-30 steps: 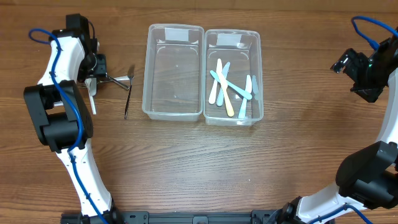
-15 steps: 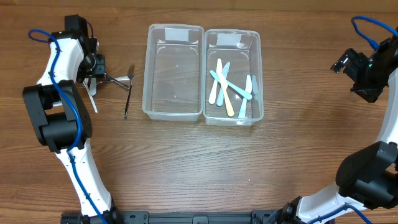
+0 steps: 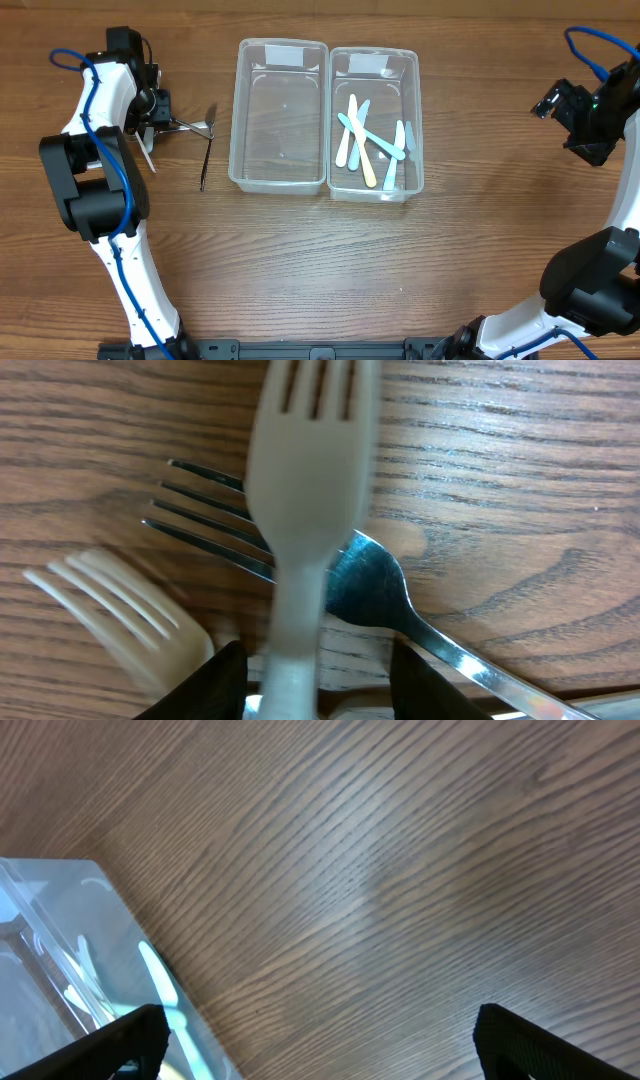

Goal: Pack container
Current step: 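Lower left gripper onto the fork pile and grasp a white fork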

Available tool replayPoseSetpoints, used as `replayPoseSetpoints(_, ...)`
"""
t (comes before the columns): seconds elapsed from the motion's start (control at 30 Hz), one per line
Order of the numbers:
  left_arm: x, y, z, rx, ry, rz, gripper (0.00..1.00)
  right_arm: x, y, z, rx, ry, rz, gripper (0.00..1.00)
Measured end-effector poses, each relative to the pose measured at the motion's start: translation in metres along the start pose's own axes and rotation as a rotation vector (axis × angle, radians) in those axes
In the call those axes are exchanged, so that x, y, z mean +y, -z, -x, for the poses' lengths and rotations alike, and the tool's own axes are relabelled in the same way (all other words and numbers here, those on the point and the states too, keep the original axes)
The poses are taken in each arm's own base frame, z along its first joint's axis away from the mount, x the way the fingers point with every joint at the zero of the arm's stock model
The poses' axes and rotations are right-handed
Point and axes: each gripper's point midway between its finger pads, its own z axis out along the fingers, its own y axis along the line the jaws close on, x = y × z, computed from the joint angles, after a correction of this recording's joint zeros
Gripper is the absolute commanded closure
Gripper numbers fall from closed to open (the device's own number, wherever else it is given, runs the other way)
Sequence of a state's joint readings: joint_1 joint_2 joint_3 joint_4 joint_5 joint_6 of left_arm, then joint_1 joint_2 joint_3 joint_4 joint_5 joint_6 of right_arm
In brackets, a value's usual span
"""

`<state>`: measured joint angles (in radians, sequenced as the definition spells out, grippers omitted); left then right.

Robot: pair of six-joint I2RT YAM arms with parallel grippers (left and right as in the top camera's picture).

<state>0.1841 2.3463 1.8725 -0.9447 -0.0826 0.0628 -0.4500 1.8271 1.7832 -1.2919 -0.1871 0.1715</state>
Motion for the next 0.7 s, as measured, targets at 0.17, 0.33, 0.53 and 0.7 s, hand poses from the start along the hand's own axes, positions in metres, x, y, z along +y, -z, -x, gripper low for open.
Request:
replayPoseSetpoints(0.17,-0.003,-0.001,0.0,0.011,-0.002,-0.013,0.63,0.0,0.0,-0.002,0.007,-0.002,-0.001,0.0)
replayPoseSetpoints(0.33,-0.006,-0.001,0.0,0.011,-0.001,-0.031,0.77,0.0,0.0,-0.002,0.007,-0.002,-0.001,0.0)
replayPoseSetpoints(0.53,-0.011,-0.001,-0.002,0.02,-0.012,-0.049,0.95,0.0,0.0,-0.001,0.006,-0.001,-0.001,0.0)
replayPoseSetpoints(0.7,-0.012,0.0,-0.003,0.027,-0.004,-0.051,0.96,0.0,0.0,0.0,-0.001,-0.001,0.001,0.0)
